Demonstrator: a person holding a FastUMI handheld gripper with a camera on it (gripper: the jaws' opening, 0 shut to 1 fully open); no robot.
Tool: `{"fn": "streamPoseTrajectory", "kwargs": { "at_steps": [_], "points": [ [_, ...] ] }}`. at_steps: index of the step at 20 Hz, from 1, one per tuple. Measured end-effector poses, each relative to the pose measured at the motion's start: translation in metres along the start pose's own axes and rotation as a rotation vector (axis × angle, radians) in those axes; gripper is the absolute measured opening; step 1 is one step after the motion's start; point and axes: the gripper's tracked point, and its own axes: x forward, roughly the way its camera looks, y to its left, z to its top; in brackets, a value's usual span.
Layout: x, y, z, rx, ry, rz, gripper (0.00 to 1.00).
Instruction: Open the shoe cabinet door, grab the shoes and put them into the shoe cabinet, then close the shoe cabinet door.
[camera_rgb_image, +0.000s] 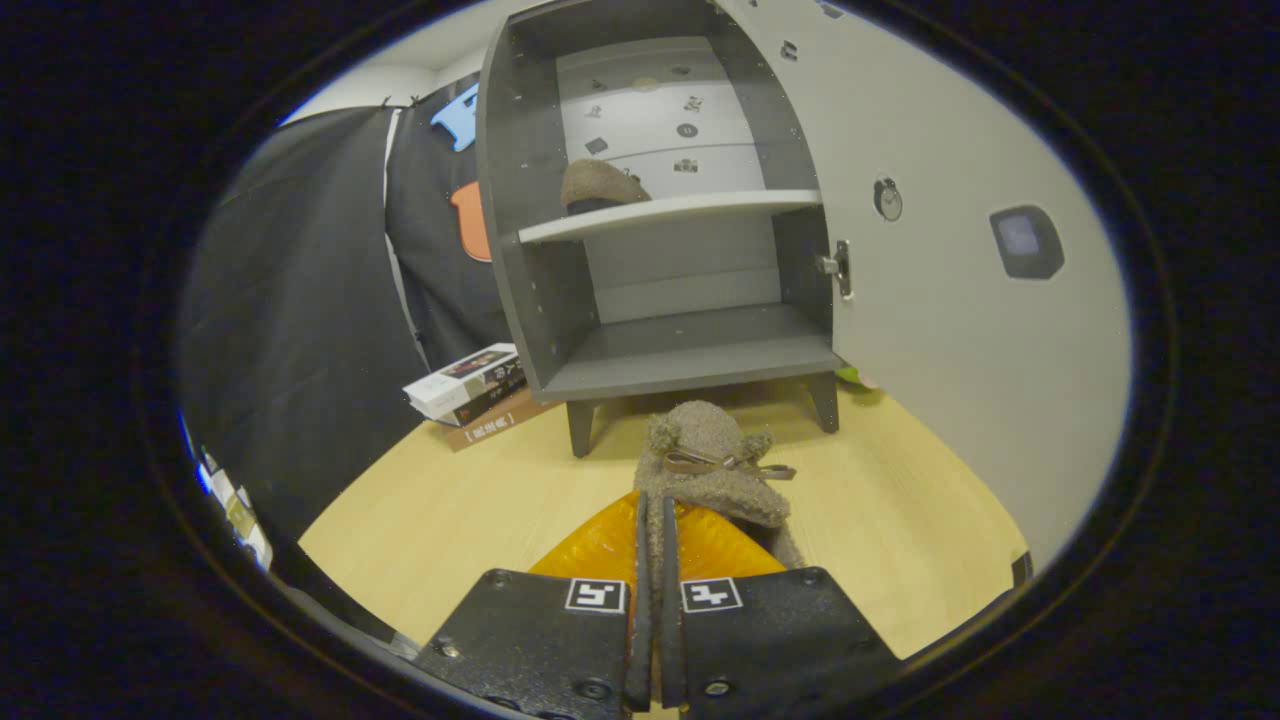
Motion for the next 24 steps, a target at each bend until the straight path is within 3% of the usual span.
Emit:
{"fn": "streamPoseTrajectory", "kwargs": {
  "at_steps": [5,15,20,24],
  "points": [
    [-0.027,0.010,0.093,-0.043,-0.123,0.021,0.07],
    [-0.073,0.031,0.286,-0.141,-0.348,-0.037,0.07],
    [-0.046,0.008,0.372,-0.188,-0.406,-0.145,0.07],
    [-0.003,0.002,0.404,-0.218,-0.380,-0.183,0.07]
  ]
}}
